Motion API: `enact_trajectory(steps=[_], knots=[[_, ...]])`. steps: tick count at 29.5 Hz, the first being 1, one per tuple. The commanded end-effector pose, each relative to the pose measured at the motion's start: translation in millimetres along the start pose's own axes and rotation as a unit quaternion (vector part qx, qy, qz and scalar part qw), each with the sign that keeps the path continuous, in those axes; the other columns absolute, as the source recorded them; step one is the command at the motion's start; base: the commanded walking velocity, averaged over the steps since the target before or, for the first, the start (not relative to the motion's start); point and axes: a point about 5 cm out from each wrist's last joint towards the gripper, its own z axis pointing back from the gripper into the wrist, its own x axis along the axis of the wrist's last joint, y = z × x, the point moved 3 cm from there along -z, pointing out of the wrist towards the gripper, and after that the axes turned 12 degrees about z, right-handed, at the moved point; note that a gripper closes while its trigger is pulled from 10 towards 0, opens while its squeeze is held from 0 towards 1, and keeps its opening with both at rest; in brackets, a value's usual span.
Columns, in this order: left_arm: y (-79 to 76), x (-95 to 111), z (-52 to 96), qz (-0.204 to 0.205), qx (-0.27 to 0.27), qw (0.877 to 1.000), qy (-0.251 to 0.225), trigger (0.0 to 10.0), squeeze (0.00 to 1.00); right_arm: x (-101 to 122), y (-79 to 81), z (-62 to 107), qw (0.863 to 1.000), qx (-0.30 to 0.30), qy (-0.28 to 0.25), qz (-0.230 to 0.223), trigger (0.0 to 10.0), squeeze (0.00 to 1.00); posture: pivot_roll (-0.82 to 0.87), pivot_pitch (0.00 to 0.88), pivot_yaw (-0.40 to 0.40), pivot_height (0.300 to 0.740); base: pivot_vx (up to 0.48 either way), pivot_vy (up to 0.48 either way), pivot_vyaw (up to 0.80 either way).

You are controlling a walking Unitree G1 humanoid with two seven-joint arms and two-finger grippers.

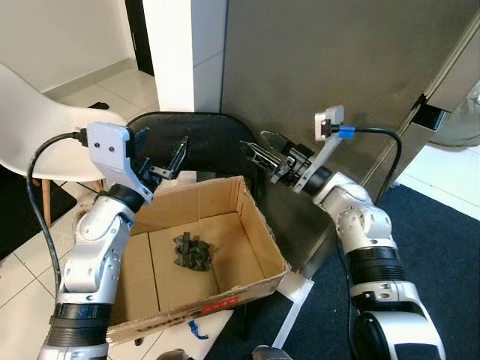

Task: Picking trash to rubbish bin

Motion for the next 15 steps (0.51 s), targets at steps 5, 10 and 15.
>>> enact_trajectory(steps=[5,10,15], knots=[[-4.1,-7.9,2.1,-0.011,0.003,1.000,0.003,10.0,0.00,-4.2,6.4,-1.8,1.000,-0.007,0.002,0.006,10.0,0.00,0.01,0.000,-0.027,0.740,0.000,0.000,0.00],[-8.8,-26.5,5.2,-0.006,0.011,1.000,0.023,10.0,0.00,-8.3,4.4,-2.6,0.999,-0.019,0.013,0.026,10.0,0.00,0.00,0.000,-0.029,0.740,0.000,0.000,0.00],[-14.4,-31.9,-1.9,0.000,0.012,0.999,0.033,10.0,0.00,-9.9,9.1,-3.6,0.999,-0.003,0.023,0.047,10.0,0.00,-0.02,0.000,-0.040,0.740,-0.061,0.000,0.00]])
